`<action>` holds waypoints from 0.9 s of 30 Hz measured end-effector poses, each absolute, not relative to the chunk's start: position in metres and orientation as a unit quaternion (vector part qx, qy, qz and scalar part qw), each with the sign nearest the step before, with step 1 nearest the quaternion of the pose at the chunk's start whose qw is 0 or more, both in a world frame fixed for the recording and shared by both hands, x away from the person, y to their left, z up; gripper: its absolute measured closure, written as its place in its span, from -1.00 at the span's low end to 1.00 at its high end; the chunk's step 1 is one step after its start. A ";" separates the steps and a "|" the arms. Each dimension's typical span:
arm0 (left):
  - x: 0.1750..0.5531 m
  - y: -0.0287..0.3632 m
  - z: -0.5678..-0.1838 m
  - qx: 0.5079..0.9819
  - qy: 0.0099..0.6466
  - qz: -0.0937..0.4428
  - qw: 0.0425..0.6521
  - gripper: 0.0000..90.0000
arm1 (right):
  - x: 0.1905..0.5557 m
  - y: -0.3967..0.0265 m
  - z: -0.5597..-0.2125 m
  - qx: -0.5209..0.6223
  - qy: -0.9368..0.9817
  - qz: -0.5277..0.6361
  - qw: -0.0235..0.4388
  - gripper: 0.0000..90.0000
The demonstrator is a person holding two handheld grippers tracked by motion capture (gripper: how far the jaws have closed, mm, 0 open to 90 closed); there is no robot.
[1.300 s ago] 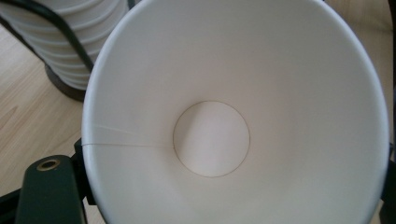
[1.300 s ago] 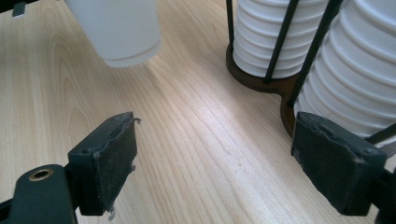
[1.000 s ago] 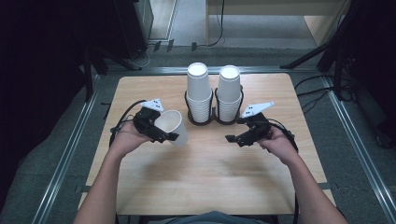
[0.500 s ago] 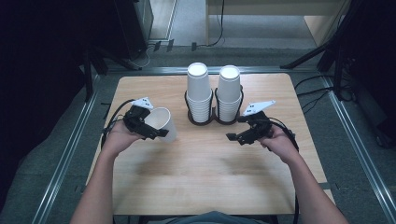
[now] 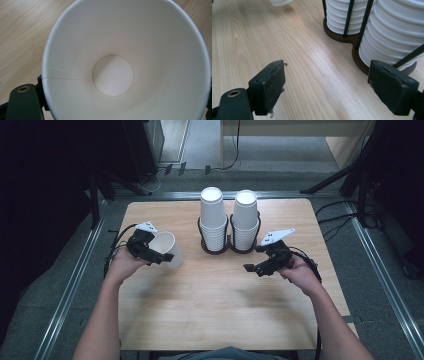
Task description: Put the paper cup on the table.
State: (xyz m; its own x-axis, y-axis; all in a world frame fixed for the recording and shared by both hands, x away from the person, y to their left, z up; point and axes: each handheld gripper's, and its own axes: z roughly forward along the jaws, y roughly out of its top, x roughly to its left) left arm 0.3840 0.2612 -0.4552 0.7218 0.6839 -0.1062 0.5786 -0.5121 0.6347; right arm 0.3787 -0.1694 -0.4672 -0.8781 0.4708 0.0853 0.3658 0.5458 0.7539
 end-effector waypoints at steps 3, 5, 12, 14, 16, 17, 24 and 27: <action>0.389 0.265 -0.459 0.861 0.376 0.079 0.334 -0.71 | 0.378 -0.170 -0.468 0.238 0.877 0.412 0.065 -0.66; 0.391 0.266 -0.460 0.860 0.381 0.084 0.330 -0.71 | 0.376 -0.170 -0.469 0.236 0.880 0.407 0.066 -0.66; 0.397 0.270 -0.466 0.854 0.396 0.092 0.323 -0.72 | 0.373 -0.170 -0.471 0.234 0.883 0.401 0.067 -0.66; 0.399 0.272 -0.468 0.851 0.402 0.094 0.323 -0.72 | 0.371 -0.170 -0.472 0.235 0.883 0.400 0.066 -0.66; 0.402 0.273 -0.469 0.849 0.409 0.098 0.319 -0.72 | 0.371 -0.169 -0.472 0.234 0.884 0.400 0.066 -0.66; 0.402 0.272 -0.470 0.849 0.412 0.100 0.316 -0.72 | 0.370 -0.169 -0.473 0.233 0.885 0.398 0.068 -0.66; 0.408 0.269 -0.475 0.853 0.414 0.106 0.299 -0.73 | 0.368 -0.172 -0.474 0.237 0.885 0.395 0.066 -0.66; 0.409 0.270 -0.476 0.853 0.413 0.106 0.302 -0.74 | 0.367 -0.174 -0.473 0.239 0.884 0.395 0.068 -0.66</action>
